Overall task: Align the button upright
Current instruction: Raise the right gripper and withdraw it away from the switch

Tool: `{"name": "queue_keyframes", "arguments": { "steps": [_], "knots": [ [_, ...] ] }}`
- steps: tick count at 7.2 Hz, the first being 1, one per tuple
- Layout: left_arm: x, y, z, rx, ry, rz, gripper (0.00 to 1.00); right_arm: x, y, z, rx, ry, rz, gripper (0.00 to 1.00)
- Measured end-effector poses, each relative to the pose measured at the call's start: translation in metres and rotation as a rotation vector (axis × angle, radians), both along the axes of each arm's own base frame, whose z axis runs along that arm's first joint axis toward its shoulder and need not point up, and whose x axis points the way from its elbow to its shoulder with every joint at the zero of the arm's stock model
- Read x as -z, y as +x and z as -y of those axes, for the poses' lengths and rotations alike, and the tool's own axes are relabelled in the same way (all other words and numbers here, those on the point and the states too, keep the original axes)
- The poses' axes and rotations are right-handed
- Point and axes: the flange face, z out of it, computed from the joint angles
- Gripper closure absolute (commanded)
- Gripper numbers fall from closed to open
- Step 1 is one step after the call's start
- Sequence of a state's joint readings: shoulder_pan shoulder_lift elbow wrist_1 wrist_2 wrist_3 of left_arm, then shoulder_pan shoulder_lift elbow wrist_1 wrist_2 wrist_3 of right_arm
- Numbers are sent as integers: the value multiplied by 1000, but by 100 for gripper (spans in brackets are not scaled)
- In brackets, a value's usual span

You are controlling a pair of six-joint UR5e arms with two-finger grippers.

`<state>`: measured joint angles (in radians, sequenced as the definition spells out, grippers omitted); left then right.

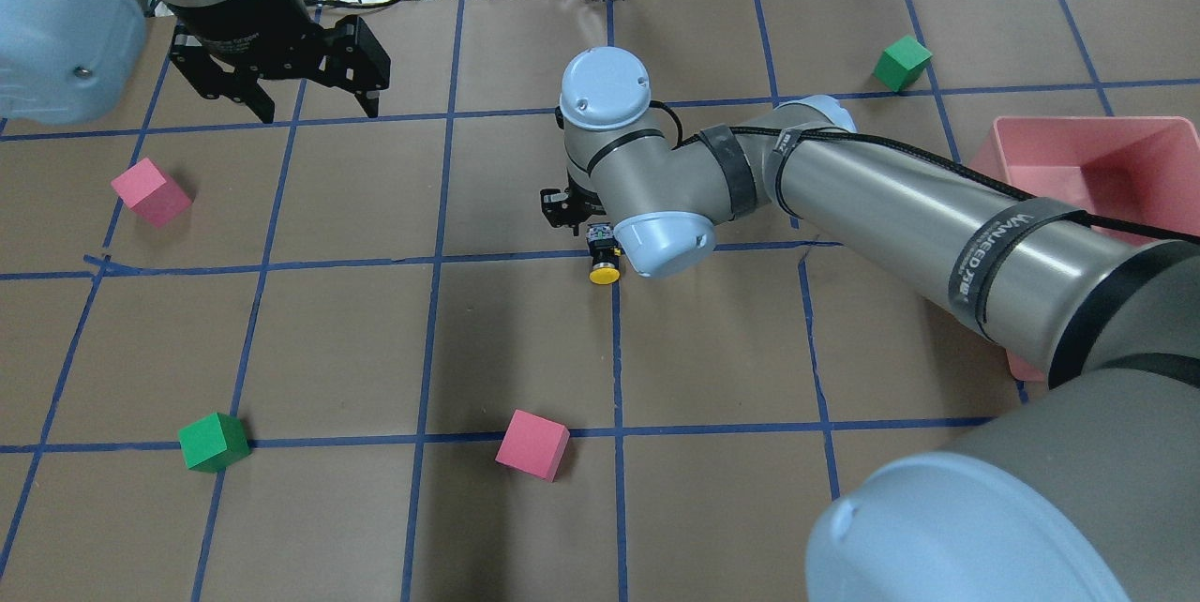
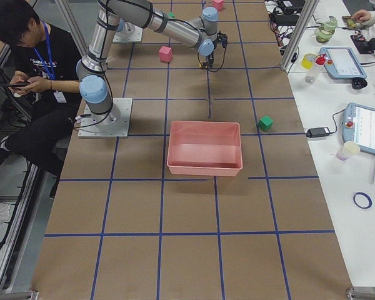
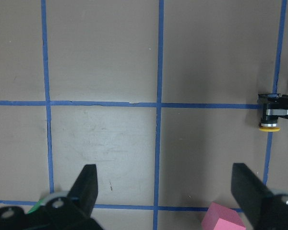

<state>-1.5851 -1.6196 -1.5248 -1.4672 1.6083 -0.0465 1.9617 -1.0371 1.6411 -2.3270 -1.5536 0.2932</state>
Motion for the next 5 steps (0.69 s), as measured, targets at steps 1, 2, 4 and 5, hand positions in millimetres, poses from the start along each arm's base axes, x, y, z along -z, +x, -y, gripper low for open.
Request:
{"name": "queue_keyframes", "arguments": {
  "steps": [1,2,4,5],
  "knots": [
    [0,0,0,0,-1,0,0,-23,-11,4,-12,-24,4,8],
    [0,0,0,1,-1,0,0,-52,-40,14,3,-28,4,0],
    [0,0,0,1,0,0,0,-127,-142,23,85,21,-10,0],
    [0,0,0,1,0,0,0,-166,-179,10,104,54,-19,0]
  ]
}}
